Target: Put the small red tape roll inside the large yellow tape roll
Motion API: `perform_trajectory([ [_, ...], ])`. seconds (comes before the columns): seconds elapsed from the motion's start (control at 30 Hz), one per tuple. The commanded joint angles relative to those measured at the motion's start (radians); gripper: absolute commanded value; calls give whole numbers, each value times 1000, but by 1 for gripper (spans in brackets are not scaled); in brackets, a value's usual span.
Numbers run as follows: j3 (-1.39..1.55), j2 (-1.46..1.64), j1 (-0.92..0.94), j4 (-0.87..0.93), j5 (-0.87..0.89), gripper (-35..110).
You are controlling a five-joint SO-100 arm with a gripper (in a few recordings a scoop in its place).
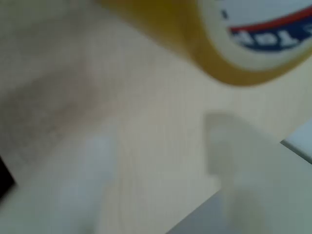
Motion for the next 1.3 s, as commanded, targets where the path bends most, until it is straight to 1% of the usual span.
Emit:
perform_trajectory([
  [0.0,-124,-3,-20,26,-5,0],
  [0.33,-146,-3,-26,46,-5,0],
  [0.43,-272,-66,-17,43,-23,0],
  [0.53,-494,-293,-54,54,-25,0],
  [0.63,-718,-480,-153,98,-25,0],
  [0.73,-868,-632,-318,137,-17,0],
  [0.87,-985,-848,-565,164,-17,0],
  [1.0,-1023,-1035,-747,123,-15,2],
  [1.1,-1023,-1150,-808,48,-15,17],
  [1.27,-1019,-1307,-784,-87,-23,25],
])
